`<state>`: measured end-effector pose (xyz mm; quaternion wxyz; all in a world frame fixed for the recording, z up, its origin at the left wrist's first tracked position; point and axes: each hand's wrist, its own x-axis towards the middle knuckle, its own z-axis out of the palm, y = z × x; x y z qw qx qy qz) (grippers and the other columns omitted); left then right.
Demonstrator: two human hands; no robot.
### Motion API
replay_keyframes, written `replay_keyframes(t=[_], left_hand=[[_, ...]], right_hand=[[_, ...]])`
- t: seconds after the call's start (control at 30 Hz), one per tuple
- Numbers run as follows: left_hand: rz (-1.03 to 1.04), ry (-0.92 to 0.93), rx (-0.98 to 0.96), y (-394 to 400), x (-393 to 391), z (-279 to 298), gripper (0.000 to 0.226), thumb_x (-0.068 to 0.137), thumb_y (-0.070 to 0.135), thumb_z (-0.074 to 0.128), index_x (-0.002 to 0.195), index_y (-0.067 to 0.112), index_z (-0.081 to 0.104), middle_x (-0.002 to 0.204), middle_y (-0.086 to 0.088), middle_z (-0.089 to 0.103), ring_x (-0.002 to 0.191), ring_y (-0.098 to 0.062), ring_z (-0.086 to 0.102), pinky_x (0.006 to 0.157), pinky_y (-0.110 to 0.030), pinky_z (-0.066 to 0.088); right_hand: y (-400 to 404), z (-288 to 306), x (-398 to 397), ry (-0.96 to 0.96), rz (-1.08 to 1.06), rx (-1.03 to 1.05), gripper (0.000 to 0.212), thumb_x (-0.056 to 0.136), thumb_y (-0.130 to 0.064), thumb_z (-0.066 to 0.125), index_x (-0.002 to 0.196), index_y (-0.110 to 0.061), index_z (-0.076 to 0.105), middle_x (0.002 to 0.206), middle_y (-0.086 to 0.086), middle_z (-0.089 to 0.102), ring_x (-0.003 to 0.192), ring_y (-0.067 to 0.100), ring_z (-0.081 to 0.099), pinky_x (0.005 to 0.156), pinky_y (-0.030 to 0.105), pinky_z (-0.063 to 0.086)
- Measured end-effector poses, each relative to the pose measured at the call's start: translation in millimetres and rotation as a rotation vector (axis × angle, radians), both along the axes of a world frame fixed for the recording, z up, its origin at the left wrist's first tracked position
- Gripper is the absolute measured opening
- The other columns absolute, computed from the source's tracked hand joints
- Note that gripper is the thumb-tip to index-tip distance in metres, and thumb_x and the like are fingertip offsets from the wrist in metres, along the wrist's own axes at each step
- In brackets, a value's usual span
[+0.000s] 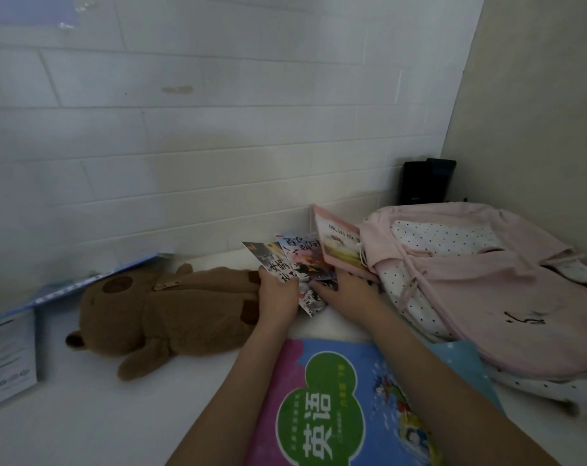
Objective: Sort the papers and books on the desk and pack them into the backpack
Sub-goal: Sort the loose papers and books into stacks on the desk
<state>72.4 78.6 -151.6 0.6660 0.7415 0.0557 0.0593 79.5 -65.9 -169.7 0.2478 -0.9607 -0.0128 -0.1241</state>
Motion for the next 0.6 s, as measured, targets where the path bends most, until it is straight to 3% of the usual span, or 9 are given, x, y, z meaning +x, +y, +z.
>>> replay_keyframes(t=[0.07,0.17,0.27,0.33,0.43,0.5,0.6], left_hand=[[-0.025,0.001,-0.02,0.3,-1.8,1.3,0.04,0.092,0.001,0.053,0.128,0.004,0.036,0.112,-0.008,0.054,0.093,-0.017,0.052,0.078,-0.025,0.041],[-0.049,-0.007,-0.048,1.4,-1.3,0.5,0.044,0.093,0.003,0.053,0.132,0.008,0.035,0.117,-0.006,0.055,0.101,-0.019,0.055,0.085,-0.029,0.046],[-0.038,0.012,-0.113,1.4,-1.6,1.6,0.042,0.095,0.012,0.053,0.134,0.011,0.037,0.128,-0.01,0.056,0.114,-0.027,0.057,0.1,-0.044,0.046],[-0.04,0.033,-0.157,-0.1,-1.6,1.9,0.044,0.098,0.022,0.049,0.139,0.014,0.034,0.134,-0.011,0.054,0.119,-0.029,0.055,0.103,-0.049,0.044],[-0.04,0.031,-0.233,-0.4,-2.7,2.9,0.043,0.101,0.029,0.04,0.142,0.018,0.031,0.133,-0.011,0.054,0.116,-0.031,0.057,0.099,-0.05,0.047],[-0.033,0.017,-0.316,-0.9,-2.9,6.6,0.043,0.102,0.036,0.035,0.14,0.017,0.036,0.127,-0.012,0.058,0.111,-0.031,0.06,0.096,-0.049,0.049],[-0.039,0.059,-0.441,-1.6,5.1,2.3,0.083,0.079,0.078,0.04,0.139,0.02,0.043,0.13,-0.013,0.058,0.114,-0.032,0.06,0.098,-0.053,0.047]], right_hand=[[-3.2,-3.7,4.4,-0.01,-0.011,-0.081,0.071,0.085,-0.066,0.046,0.144,-0.027,0.036,0.149,0.003,0.038,0.136,0.027,0.037,0.109,0.04,0.035],[-6.9,-1.6,5.8,-0.018,-0.022,-0.122,0.064,0.089,-0.062,0.045,0.14,-0.024,0.042,0.134,0.009,0.055,0.119,0.028,0.053,0.093,0.036,0.047],[-4.2,2.0,6.5,-0.068,-0.054,-0.246,0.046,0.096,-0.046,0.045,0.135,-0.022,0.049,0.11,0.014,0.067,0.098,0.032,0.063,0.078,0.037,0.051],[-1.4,7.0,3.2,-0.16,-0.094,-0.331,0.029,0.098,-0.027,0.045,0.121,-0.018,0.06,0.103,0.013,0.069,0.091,0.031,0.065,0.073,0.035,0.049],[-3.7,9.9,-4.5,-0.288,0.067,-0.085,0.024,0.095,-0.017,0.051,0.111,-0.015,0.069,0.097,0.009,0.071,0.085,0.027,0.064,0.065,0.029,0.044],[-2.1,15.1,-13.1,-0.2,0.218,0.098,0.022,0.094,-0.03,0.057,0.107,-0.022,0.073,0.089,0.0,0.07,0.076,0.014,0.061,0.06,0.024,0.04],[0.2,16.5,-19.6,0.019,0.285,0.387,0.045,0.089,-0.06,0.048,0.088,-0.026,0.077,0.081,-0.001,0.069,0.071,0.01,0.06,0.063,0.028,0.043]])
